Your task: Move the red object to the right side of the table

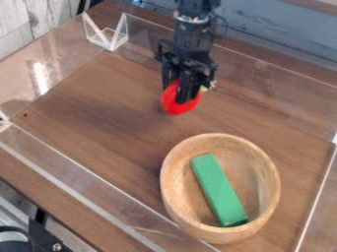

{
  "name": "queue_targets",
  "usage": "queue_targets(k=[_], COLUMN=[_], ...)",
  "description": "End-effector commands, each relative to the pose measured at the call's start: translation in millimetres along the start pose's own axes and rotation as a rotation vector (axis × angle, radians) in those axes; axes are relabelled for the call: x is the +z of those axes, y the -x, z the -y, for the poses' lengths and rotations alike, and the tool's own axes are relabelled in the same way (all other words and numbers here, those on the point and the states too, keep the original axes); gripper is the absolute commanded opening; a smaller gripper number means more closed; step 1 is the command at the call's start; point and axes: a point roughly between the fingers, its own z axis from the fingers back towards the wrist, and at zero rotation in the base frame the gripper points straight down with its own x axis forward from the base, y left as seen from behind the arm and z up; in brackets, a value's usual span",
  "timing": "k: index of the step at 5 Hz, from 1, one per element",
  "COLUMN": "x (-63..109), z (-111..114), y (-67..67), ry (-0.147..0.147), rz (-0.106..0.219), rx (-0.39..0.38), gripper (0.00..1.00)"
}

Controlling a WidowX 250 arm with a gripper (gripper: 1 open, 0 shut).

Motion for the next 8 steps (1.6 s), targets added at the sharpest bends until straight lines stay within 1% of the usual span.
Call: queue_targets(k=[1, 2, 3, 4, 5, 6, 7, 8], x=[18.9, 12.0, 1.7, 6.2, 23.7, 37.9, 19.9, 10.3], z=[8.1, 10.8, 7.1, 3.6, 31.6, 71.7, 53.7, 29.6], y=[6.2, 11.1, 11.1, 7.6, -9.1, -37.1, -31.5, -21.5], ry=[-0.025, -0.021, -0.027, -0.025, -0.057, -0.077, -0.060, -0.058], rz=[0.052, 0.055, 0.046, 0.052, 0.053, 0.071, 0.087, 0.100], rx=[-0.074, -0.103, -0.138, -0.121, -0.065, -0.022, 0.008, 0.058], gripper=[1.00, 1.00, 1.00, 0.00, 0.00, 0.00, 1.00, 1.00])
